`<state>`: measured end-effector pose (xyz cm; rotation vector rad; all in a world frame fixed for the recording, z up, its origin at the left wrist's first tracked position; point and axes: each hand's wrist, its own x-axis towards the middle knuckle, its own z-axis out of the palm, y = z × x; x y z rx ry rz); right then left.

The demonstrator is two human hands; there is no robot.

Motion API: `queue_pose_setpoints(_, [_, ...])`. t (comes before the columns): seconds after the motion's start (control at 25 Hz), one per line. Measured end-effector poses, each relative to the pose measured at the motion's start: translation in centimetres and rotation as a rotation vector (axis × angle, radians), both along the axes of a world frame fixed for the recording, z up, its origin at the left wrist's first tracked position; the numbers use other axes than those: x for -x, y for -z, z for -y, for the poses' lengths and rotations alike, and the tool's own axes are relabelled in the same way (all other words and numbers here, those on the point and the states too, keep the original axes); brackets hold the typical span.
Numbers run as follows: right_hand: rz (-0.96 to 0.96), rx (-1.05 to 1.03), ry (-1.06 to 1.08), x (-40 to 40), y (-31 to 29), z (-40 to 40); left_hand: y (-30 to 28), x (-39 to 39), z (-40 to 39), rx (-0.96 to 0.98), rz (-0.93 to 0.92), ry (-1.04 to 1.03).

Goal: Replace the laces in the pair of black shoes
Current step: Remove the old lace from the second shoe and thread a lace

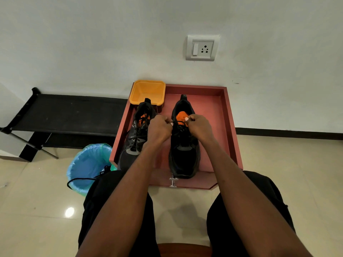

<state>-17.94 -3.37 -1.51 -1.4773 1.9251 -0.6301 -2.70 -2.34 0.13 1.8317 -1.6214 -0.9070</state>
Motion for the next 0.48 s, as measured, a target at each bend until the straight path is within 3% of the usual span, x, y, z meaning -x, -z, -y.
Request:
queue_pose_setpoints(0.36, [-0.042, -0.031, 0.010, 0.3, 0.0, 0.1, -1.8, -1.2, -0.2, 0.138, 0.011, -0.430])
queue_pose_setpoints(0.48, [-0.033, -0.034, 0.004, 0.3, 0.0, 0.1, -2.6, -1.3, -0.6, 0.143, -0.087, -0.559])
